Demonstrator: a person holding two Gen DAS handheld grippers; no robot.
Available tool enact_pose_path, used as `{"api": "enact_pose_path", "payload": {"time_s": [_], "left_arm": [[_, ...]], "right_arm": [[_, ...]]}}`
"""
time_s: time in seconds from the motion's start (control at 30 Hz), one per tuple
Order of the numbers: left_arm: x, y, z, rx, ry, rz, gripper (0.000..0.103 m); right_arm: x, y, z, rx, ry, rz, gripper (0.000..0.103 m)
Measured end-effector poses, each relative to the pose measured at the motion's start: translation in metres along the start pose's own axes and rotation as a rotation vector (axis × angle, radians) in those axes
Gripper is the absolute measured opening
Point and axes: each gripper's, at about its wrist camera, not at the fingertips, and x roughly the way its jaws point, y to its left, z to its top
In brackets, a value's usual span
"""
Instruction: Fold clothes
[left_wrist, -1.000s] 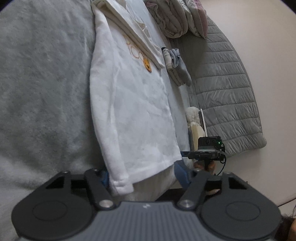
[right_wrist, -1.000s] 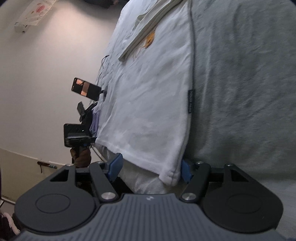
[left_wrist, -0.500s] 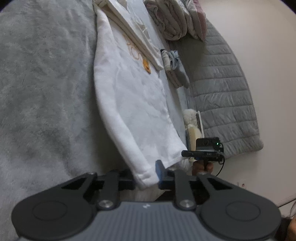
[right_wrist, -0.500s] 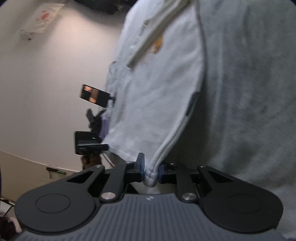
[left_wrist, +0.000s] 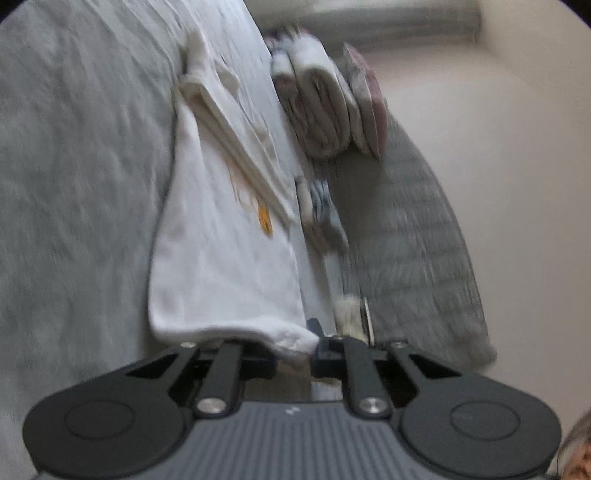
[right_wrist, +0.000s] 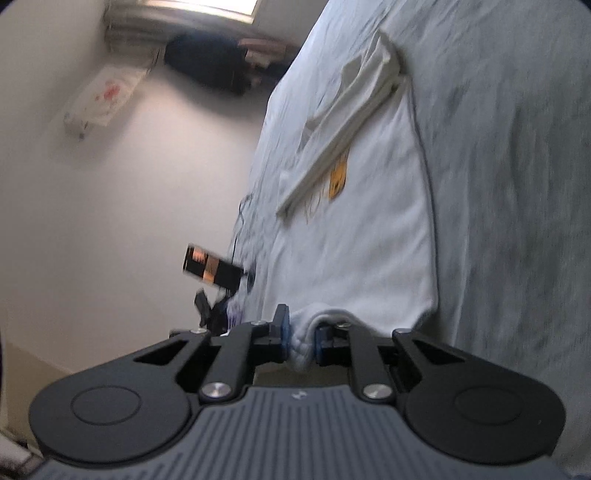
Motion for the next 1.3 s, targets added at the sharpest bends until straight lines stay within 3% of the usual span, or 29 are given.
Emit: {"api": "enact_pose_path", "payload": {"time_s": [0.2, 0.37, 0.53, 0.57, 0.63, 0.73, 0.77, 0.83, 1.0, 1.2, 1.27, 1.3], "left_arm": [[0.006, 0.012, 0.02, -0.092, -0.136, 0.028, 0.015], [0.014, 0.017, 0.037, -0.14, -0.213, 0.028, 0.007], [0.011, 0.007, 0.053, -0.147, -0.242, 0.115, 0.008], [0.007, 0.002, 0.053, -0.118, -0.249, 0.14, 0.01], [0.001, -0.008, 0.052, -0.06, -0.262, 0.188, 0.04], [-0.009, -0.013, 0.051, -0.002, -0.269, 0.254, 0.054], [-0.01, -0.013, 0.05, 0.008, -0.269, 0.277, 0.056], [-0.014, -0.014, 0.048, 0.026, -0.271, 0.326, 0.06], [-0.026, -0.015, 0.042, 0.094, -0.255, 0.395, 0.059], [-0.02, -0.026, 0.033, 0.172, -0.246, 0.436, 0.058], [-0.012, -0.029, 0.03, 0.202, -0.231, 0.456, 0.052], [-0.009, -0.03, 0.028, 0.218, -0.22, 0.466, 0.044]], "right_arm": [[0.009, -0.011, 0.022, 0.054, -0.091, -0.024, 0.016], [0.021, -0.023, 0.039, 0.1, -0.136, -0.042, 0.015], [0.029, -0.027, 0.048, 0.124, -0.129, -0.062, 0.015], [0.03, -0.028, 0.049, 0.127, -0.122, -0.067, 0.015], [0.029, -0.028, 0.05, 0.13, -0.114, -0.073, 0.016], [0.02, -0.027, 0.052, 0.127, -0.124, -0.075, 0.021], [0.016, -0.025, 0.053, 0.121, -0.139, -0.086, 0.025], [0.009, -0.022, 0.053, 0.109, -0.189, -0.106, 0.054], [0.002, -0.01, 0.051, 0.047, -0.259, -0.149, 0.054], [0.022, 0.014, 0.033, -0.174, -0.239, -0.326, 0.054], [0.029, 0.019, 0.026, -0.244, -0.222, -0.376, 0.052], [0.034, 0.022, 0.022, -0.284, -0.214, -0.407, 0.05]]}}
